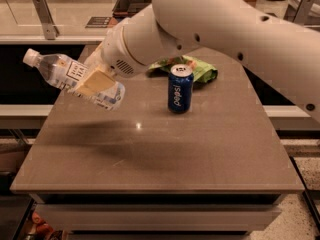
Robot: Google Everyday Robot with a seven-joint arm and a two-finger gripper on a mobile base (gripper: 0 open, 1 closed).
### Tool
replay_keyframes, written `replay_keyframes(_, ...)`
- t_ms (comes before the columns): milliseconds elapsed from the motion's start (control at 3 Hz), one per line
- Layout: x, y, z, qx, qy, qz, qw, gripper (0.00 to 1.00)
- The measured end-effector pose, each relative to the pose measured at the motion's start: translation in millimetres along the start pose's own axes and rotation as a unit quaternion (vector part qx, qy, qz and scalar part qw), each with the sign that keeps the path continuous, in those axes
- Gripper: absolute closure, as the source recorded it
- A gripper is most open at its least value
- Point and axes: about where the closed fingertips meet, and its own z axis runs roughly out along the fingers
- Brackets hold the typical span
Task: Place blue plastic bottle upright
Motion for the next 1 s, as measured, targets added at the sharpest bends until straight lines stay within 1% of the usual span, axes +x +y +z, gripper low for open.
replay_keyframes(333, -3, 16, 3, -0.017, -0.057, 0.006, 0.9982, 1.00)
replay_keyframes(667, -6, 36, 3, -0.018, -0.106, 0.015, 0.9941, 1.00)
replay_keyframes(1000, -5, 53, 4, -0.011, -0.150, 0.034, 0.9880, 1.00)
